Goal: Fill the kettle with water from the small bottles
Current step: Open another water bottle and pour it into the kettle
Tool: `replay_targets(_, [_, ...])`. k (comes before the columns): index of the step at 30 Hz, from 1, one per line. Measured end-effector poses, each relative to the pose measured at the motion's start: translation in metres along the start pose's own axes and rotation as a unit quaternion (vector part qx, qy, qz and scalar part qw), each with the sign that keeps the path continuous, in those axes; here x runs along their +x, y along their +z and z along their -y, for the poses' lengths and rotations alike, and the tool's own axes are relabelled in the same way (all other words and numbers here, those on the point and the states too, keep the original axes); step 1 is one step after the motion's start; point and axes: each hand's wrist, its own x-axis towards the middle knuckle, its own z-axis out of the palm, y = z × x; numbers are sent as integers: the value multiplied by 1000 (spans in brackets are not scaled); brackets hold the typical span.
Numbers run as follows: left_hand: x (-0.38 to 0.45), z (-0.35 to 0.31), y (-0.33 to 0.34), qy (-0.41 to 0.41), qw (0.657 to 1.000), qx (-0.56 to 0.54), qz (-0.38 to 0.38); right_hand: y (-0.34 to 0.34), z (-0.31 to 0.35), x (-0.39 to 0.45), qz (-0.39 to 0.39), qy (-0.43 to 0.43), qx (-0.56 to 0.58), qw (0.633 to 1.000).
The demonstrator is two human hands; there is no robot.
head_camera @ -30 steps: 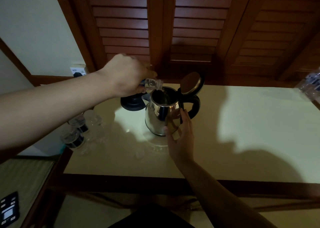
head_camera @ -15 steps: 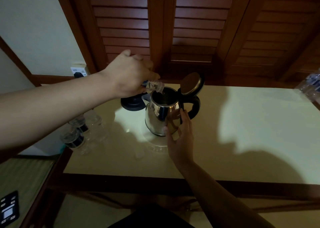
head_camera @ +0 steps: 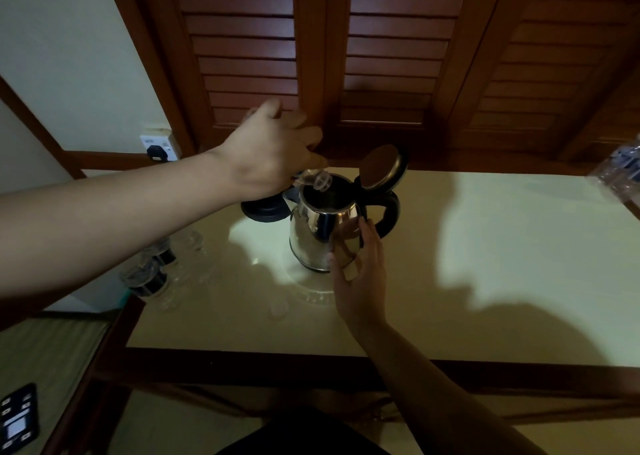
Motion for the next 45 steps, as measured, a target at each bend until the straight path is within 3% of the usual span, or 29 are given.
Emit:
replay_targets(6, [0, -7, 10, 46, 997, 63, 6, -1, 3, 0, 3, 4, -2, 1000])
replay_targets(15, [-1, -3, 8, 14, 1000, -3, 2, 1, 1, -1, -3, 8, 11, 1000])
replay_targets(26, [-16, -1, 8, 55, 996, -63, -23, 0, -4, -1, -3, -10, 11, 1000])
replay_targets(29, [-17, 2, 9, -23, 993, -110, -17, -1, -5, 0, 0, -10, 17, 1000])
replay_targets(31, [-18, 3, 4, -112, 969, -215, -52, -3, 0, -2, 2, -9, 16, 1000])
replay_targets(34, [-25, -13, -11, -204, 873, -425, -127, -9, 13, -9, -21, -41, -6, 999])
replay_targets(36, [-38, -34, -22, -247, 816, -503, -140, -15, 21, -16, -25, -69, -7, 997])
replay_targets(42, [-84, -110, -16, -217, 769, -600, -45, -40, 21, -41, 114, -129, 80, 982])
replay_targets(45, [-98, -141, 2, -207, 731, -649, -40, -38, 14, -49, 132, -83, 83, 984])
